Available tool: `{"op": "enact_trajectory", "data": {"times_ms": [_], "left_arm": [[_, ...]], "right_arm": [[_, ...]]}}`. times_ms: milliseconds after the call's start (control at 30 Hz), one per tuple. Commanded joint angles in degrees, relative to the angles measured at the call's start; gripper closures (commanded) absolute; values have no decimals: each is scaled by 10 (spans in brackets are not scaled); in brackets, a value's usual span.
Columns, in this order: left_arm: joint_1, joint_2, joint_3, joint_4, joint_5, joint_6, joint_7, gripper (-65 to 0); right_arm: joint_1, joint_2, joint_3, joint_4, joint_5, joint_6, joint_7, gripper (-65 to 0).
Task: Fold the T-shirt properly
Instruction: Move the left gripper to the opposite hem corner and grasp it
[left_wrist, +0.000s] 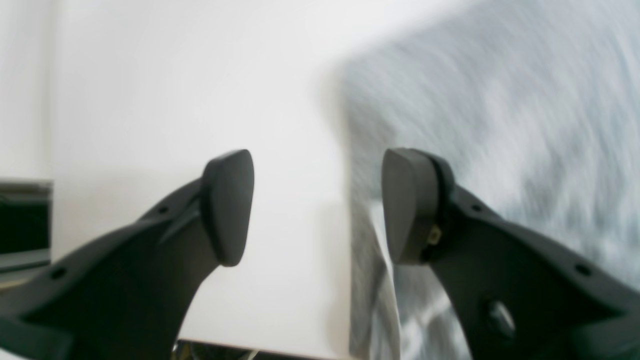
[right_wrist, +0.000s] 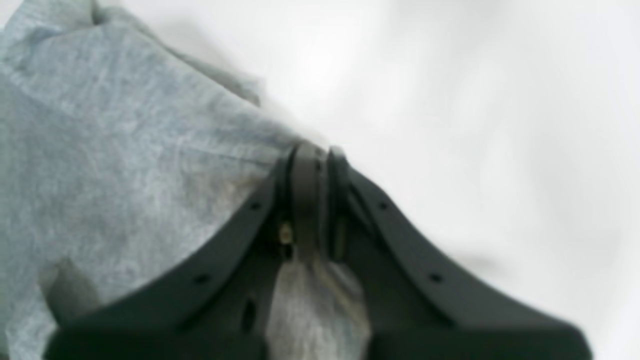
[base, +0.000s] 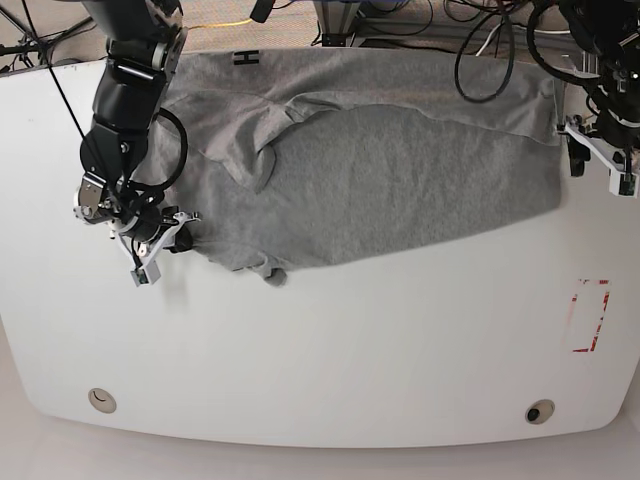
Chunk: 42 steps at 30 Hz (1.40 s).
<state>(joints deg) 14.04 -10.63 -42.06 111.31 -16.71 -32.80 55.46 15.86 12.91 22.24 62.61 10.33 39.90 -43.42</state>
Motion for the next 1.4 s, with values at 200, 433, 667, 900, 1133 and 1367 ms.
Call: {"op": "enact_trajectory", "data": {"times_ms": [200,433,667,900,1133,1367], "left_arm": [[-109,-8,-18,-88,-8,77,59,-510],[-174,-8,-17,-226,-10,85,59,-510],[-211,-4,-3,-298,-13,83,59,-510],[-224,-4,63,-337,-13,83,21,-506],[-226,8,78,-336,-14,83,1,-261],[-226,12,80,-334,-14,82,-21,0]], "right_arm": [[-6,4,-1,5,-11,1,-15,-6],[-7,5,-1,6,-11,1,-13,-6],[-8,5,-1,6,-11,1,-13,-6],[-9,4,0,6,-11,1,-13,-5],[-9,4,0,19,-11,1,-13,0],[-25,4,-1,62,-11,1,-16,0]]}}
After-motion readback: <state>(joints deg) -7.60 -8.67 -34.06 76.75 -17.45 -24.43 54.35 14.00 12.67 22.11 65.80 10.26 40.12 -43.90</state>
